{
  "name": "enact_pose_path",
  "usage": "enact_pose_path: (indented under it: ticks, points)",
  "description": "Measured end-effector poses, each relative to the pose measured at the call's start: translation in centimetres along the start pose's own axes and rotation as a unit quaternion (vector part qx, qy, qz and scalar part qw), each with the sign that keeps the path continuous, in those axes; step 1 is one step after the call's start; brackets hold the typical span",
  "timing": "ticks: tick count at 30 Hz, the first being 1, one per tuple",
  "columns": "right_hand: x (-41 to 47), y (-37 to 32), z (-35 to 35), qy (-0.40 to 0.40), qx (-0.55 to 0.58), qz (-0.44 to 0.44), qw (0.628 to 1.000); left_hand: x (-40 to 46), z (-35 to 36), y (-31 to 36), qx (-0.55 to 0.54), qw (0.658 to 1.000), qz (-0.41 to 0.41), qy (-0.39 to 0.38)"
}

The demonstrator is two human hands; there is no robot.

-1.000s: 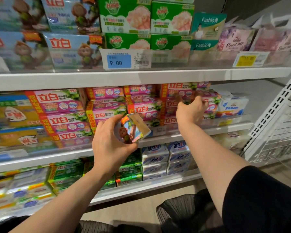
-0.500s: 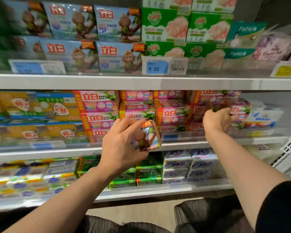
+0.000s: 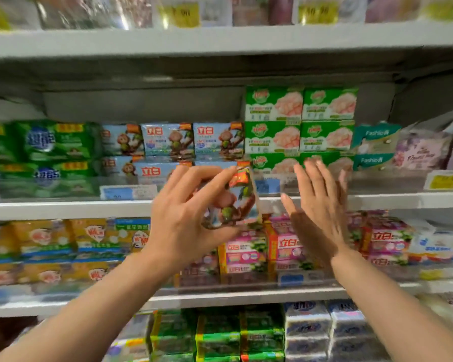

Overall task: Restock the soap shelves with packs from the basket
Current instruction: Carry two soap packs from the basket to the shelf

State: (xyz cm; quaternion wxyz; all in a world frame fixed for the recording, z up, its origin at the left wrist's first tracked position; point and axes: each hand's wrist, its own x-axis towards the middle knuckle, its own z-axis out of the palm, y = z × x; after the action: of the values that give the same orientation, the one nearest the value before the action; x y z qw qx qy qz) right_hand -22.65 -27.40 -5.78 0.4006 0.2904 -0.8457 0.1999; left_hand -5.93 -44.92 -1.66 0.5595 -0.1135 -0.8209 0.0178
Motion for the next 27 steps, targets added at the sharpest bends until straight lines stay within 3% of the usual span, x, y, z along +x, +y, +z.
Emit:
enact_pose_path:
  ticks: [2,7,13,17,21,27]
  points:
    - [0.3,0.0,0.8,-0.047,-0.003,0.014,0.999,2.7,-0.8,-1.4,0.043,0.999,0.029,0.015]
    - [0.2,-0.6,1.8,-0.001,0.017,0.043,0.999,7.3,-0.8,-4.7,0.102,0.994,0.043,0.020]
    - [0.5,-0.9,2.1,-0.009,-0.009,0.065,0.998,10.1,3.5,-5.1,0.106,0.992,0.011,-0.067]
    - [0.4,-0.5,1.6,-0.008,0.001,0.040,0.999,9.0,6.2,-5.1,0.106,0.980,-0.079,-0.149]
    - [0.4,-0.4,1.5,-0.024,0.011,0.042,0.999,8.5,5.5,-6.2,0.078,0.985,-0.089,-0.124]
    - [0.4,-0.5,1.5,-0.035,0.019,0.049,0.998,7.6,4.5,-7.1,0.000,0.968,-0.245,-0.053]
